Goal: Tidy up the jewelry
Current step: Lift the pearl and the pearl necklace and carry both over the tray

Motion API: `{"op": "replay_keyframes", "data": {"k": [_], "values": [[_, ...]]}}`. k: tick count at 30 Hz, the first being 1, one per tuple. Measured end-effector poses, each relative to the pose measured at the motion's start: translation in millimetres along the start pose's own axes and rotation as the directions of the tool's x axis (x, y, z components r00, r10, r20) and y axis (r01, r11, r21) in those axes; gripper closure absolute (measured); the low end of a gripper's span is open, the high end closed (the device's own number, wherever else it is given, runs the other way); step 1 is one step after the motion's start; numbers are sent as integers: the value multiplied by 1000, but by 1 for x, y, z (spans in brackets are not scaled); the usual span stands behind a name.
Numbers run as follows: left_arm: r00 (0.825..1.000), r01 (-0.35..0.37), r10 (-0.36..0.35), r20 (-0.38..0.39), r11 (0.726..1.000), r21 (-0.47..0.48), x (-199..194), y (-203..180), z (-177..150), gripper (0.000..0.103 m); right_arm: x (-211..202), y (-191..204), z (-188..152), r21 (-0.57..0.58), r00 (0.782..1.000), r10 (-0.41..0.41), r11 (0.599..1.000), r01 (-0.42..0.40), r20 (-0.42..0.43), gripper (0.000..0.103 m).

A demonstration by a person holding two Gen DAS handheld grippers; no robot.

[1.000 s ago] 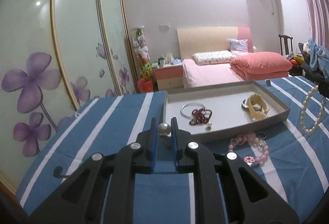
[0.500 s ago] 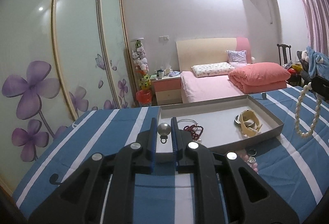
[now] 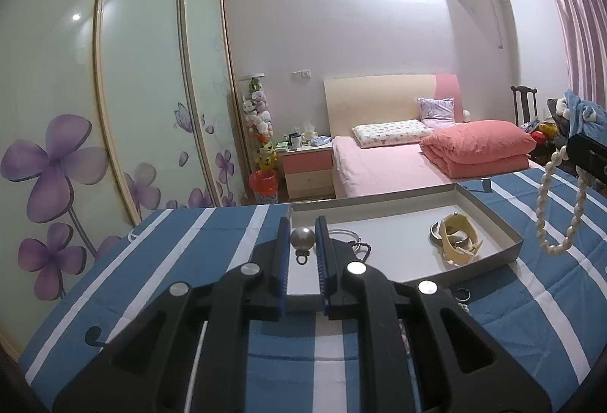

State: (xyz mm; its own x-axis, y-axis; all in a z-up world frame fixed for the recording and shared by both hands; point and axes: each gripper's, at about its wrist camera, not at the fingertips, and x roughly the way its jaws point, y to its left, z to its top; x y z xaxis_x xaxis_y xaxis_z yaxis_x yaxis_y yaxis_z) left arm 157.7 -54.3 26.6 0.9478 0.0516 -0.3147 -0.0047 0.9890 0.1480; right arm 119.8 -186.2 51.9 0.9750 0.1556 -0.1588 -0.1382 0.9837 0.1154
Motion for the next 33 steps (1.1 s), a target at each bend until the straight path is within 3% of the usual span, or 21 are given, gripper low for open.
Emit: {"op": "replay_keyframes", "data": {"k": [20, 33], "values": [[1000, 0, 0, 10, 1000, 3, 8, -4, 9, 89, 7, -1, 5, -6, 1000, -6, 1000, 6, 19, 93], [1000, -4, 4, 20, 1000, -16, 46, -8, 23, 89, 39, -8, 5, 7, 1000, -6, 1000, 6, 7, 92]]}}
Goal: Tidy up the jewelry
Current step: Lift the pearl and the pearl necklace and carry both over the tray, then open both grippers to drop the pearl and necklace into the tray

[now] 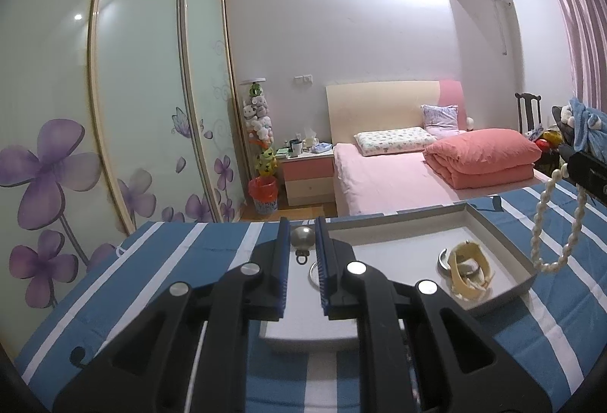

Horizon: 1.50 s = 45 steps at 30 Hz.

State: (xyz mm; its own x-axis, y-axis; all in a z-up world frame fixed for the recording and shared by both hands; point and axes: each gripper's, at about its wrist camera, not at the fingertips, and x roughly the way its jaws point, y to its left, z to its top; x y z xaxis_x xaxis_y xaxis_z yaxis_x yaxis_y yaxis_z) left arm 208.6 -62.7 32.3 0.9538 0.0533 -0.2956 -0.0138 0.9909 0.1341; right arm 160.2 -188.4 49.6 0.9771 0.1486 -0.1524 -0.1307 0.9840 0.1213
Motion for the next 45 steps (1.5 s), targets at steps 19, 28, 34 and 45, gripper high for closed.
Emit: {"op": "replay_keyframes", "data": {"k": [19, 28, 34, 45], "values": [[998, 35, -37, -46, 998, -48, 77, -18, -2, 89, 58, -22, -17, 36, 998, 16, 999, -14, -53, 93], [996, 55, -57, -71, 998, -35, 90, -26, -12, 89, 71, -24, -24, 52, 995, 17, 999, -12, -102, 92], [995, 59, -61, -78, 998, -31, 93, -29, -15, 89, 75, -22, -23, 49, 994, 17, 999, -11, -106, 92], [994, 70, -71, -86, 997, -25, 100, -29, -16, 89, 86, -16, -27, 29, 991, 25, 999, -21, -131, 91]]}}
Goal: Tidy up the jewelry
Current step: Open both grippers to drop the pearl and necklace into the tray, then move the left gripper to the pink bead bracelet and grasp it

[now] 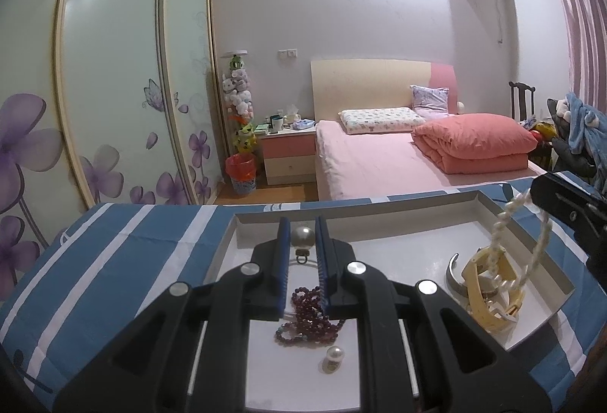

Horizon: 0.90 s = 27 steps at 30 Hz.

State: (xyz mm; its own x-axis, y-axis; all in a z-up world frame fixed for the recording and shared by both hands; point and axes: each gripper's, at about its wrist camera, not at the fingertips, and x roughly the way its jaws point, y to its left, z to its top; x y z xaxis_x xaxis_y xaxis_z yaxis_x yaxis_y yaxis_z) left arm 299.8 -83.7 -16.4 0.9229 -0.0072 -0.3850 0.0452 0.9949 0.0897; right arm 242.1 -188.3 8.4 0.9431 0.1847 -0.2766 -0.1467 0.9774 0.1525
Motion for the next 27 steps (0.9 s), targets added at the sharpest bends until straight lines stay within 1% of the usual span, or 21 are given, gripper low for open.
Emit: {"op": "replay_keyframes", "data": {"k": [2, 3, 4, 9, 11, 12, 13, 15, 27], "values": [[1000, 2, -2, 1, 1000, 2, 1, 1, 0, 89, 0, 0, 1, 1, 1000, 3, 1000, -3, 0, 82], [1000, 4, -4, 0, 1000, 2, 1, 1, 0, 89, 0, -1, 1, 6, 1000, 4, 1000, -4, 3, 69], [1000, 6, -6, -1, 1000, 2, 1, 2, -1, 89, -1, -1, 1, 11, 1000, 2, 1000, -2, 7, 60], [1000, 20, -20, -7, 1000, 13, 3, 2, -2, 89, -1, -4, 1, 17, 1000, -4, 1000, 4, 8, 60], [1000, 21, -21, -5, 1000, 16, 3, 0, -3, 87, 0, -3, 0, 15, 1000, -5, 1000, 5, 4, 60], [1000, 22, -22, -5, 1000, 18, 3, 0, -3, 82, 1, -3, 0, 13, 1000, -5, 1000, 5, 3, 60], [1000, 21, -21, -5, 1000, 19, 3, 0, -3, 75, 1, -2, 0, 10, 1000, -5, 1000, 5, 3, 60], [1000, 21, -21, -4, 1000, 16, 1, -1, -4, 72, 0, -2, -1, 6, 1000, -6, 1000, 6, 6, 60], [1000, 22, -22, -9, 1000, 9, 0, 0, -5, 72, -1, -4, -2, 6, 1000, -12, 1000, 12, 8, 60]]}}
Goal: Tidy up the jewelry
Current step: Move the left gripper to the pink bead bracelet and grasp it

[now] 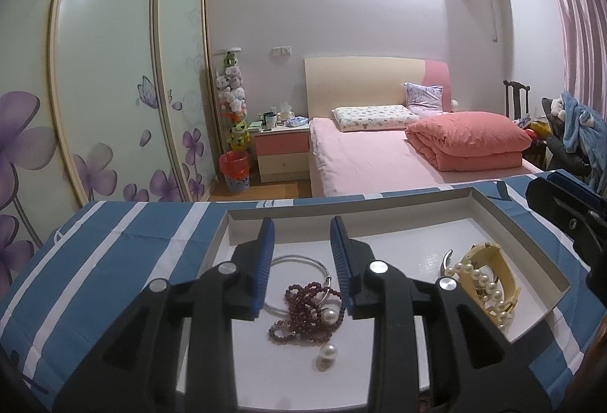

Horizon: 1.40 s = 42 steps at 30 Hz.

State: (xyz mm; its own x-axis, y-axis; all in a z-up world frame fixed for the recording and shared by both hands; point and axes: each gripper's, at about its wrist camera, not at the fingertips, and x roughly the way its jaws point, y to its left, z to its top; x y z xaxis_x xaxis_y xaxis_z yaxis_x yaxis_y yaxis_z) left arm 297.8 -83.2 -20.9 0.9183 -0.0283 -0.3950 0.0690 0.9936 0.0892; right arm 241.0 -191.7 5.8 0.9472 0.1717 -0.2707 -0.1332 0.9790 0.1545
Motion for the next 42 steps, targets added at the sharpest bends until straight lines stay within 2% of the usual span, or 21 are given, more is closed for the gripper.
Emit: {"op": "replay_keyframes", "data": {"k": [3, 5, 7, 10, 13, 16, 22, 28, 33, 35, 39, 42], "values": [[1000, 6, -7, -22, 1000, -6, -3, 1, 0, 72, -6, -3, 2, 11, 1000, -11, 1000, 10, 6, 60], [999, 25, -26, -35, 999, -22, -9, 4, 1, 64, -14, -5, 5, 25, 1000, -22, 999, 22, 11, 60], [997, 65, -66, -42, 997, -37, -24, 7, 0, 50, -22, -7, 8, 31, 999, -39, 999, 38, 9, 60], [991, 116, -117, -69, 993, -12, -42, 5, -8, 47, -36, -10, 5, 47, 999, -44, 998, 45, -17, 60], [972, 182, -178, -154, 983, 15, -54, -2, -24, 47, -48, -10, -1, 54, 998, -52, 997, 54, -45, 59], [942, 235, -222, -251, 972, 22, -58, -9, -41, 47, -61, -13, -6, 70, 996, -57, 996, 61, -63, 57], [893, 265, -229, -388, 963, 42, -47, -19, -63, 55, -78, -17, -13, 86, 994, -67, 993, 75, -84, 56], [863, 283, -234, -448, 958, 45, -37, -20, -73, 58, -84, -22, -17, 100, 993, -68, 992, 77, -93, 56], [857, 275, -222, -466, 960, 49, -32, -25, -75, 62, -84, -24, -20, 105, 993, -60, 992, 71, -104, 55], [857, 276, -222, -465, 960, 52, -32, -27, -75, 67, -85, -24, -22, 106, 993, -57, 992, 68, -106, 56], [862, 274, -212, -462, 959, 71, -33, -32, -73, 83, -87, -24, -22, 107, 993, -54, 992, 66, -107, 55], [863, 270, -207, -461, 960, 74, -33, -31, -73, 87, -87, -23, -22, 107, 993, -53, 992, 65, -107, 55]]}}
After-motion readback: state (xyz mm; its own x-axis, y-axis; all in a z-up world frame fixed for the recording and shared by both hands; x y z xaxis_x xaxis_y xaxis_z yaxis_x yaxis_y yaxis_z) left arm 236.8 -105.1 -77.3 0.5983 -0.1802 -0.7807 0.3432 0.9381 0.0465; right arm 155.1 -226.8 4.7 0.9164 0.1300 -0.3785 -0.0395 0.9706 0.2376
